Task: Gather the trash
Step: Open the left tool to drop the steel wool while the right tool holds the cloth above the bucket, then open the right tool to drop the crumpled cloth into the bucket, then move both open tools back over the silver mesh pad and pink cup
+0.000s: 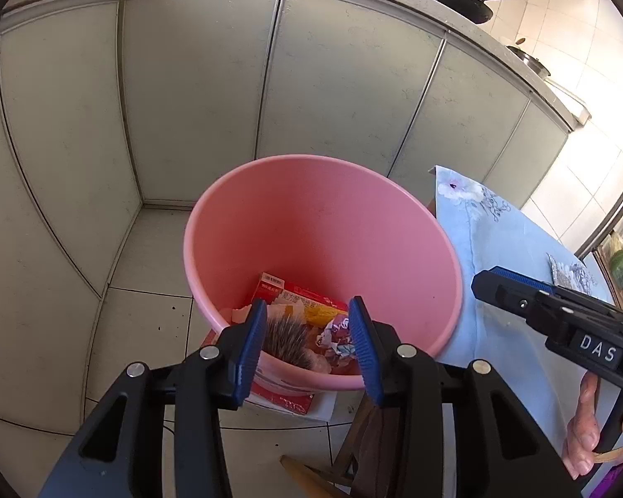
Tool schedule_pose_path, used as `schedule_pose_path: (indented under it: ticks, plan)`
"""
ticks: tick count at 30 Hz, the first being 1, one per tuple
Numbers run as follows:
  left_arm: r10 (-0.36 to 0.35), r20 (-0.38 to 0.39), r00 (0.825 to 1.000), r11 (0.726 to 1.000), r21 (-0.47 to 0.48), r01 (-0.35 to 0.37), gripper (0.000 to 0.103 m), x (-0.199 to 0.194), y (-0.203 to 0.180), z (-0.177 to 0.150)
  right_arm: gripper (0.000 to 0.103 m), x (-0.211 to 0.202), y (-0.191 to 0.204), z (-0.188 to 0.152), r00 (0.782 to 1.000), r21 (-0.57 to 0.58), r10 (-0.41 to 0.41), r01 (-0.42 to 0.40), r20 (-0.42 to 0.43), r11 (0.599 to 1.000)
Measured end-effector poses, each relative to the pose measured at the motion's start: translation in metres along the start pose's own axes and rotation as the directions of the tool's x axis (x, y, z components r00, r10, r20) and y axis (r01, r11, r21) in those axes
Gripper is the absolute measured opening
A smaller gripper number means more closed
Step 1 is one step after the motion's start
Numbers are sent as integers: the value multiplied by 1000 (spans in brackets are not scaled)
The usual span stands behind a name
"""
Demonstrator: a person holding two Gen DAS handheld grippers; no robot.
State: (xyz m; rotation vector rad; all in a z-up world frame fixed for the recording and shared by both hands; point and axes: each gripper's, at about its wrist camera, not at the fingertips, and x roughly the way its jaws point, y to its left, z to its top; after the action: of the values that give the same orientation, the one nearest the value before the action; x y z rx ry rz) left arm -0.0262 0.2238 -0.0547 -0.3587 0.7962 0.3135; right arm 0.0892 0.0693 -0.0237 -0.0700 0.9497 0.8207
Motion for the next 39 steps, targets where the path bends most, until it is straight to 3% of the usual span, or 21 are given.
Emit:
schedule_pose_path:
  ticks: [14, 30, 34, 39]
  plan:
    - [-25, 46, 999, 999, 33, 23, 40, -20, -21, 6, 27, -34, -6, -13, 998, 8, -8, 8, 56, 1000]
    - [-95, 66, 993, 989, 117, 87, 40, -39, -64, 2, 27, -98, -35, -51, 988, 71, -93, 84, 127, 994]
    - [-106, 88, 990, 981, 174, 89, 40, -46, -82, -1, 27, -114, -44, -62, 982, 90, -119, 107, 146, 990]
    - [-156, 102, 982, 972, 194, 134, 40, -52, -98, -6, 27, -133, -59, -76, 974, 130, -156, 135, 164, 982]
